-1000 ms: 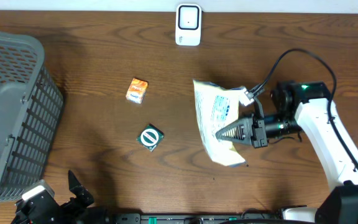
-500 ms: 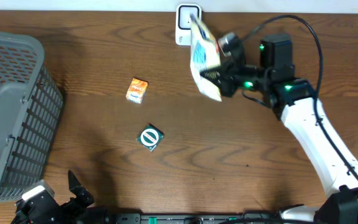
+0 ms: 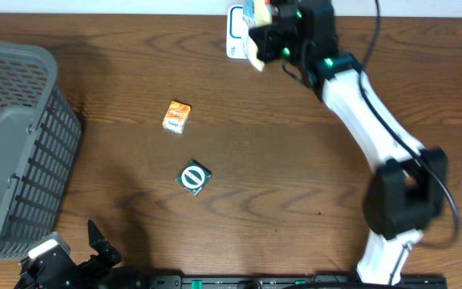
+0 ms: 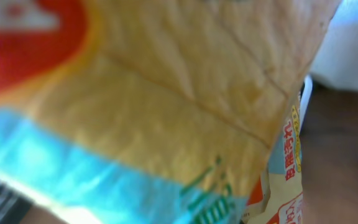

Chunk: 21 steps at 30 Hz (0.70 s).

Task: Scan the item barcode
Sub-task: 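Hold the snack bag in front of the white scanner, then carry the snack bag to the right table edge and release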

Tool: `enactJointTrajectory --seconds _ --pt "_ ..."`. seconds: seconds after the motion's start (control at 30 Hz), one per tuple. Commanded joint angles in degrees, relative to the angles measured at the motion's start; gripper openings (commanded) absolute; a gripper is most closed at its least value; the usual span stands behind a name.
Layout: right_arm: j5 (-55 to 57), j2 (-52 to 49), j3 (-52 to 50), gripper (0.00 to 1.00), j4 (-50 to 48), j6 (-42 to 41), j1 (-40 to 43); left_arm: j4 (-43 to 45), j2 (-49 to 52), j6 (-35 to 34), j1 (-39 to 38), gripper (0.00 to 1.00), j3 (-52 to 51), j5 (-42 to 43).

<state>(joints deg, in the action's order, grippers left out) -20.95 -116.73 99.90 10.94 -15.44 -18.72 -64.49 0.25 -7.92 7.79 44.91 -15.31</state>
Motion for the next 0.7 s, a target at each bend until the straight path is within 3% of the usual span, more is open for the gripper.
enactJointTrajectory --seconds 0.0,0.23,0.43,0.53,0.67 --pt "2.69 -9.29 12.35 0.01 1.07 -0.24 -0.63 0.02 -0.07 -0.33 0.17 0.98 0.04 -0.11" --pt "6.4 -22.73 28.15 0.01 1.03 -1.05 -1.42 0.02 -0.07 -0.33 0.17 0.98 0.04 -0.11" --pt "7.13 -24.24 30.49 0.01 0.98 -1.51 -2.67 0.02 -0.09 -0.33 0.17 0.98 0.07 -0.11" --pt "7.15 -23.98 34.05 0.01 5.95 -1.9 -2.19 0.02 -0.07 -0.33 0.17 0.98 0.04 -0.11" --pt "7.34 -22.62 41.0 0.01 20.24 -0.7 0.2 0.02 -0.07 -0.33 0.17 0.98 0.07 -0.11"
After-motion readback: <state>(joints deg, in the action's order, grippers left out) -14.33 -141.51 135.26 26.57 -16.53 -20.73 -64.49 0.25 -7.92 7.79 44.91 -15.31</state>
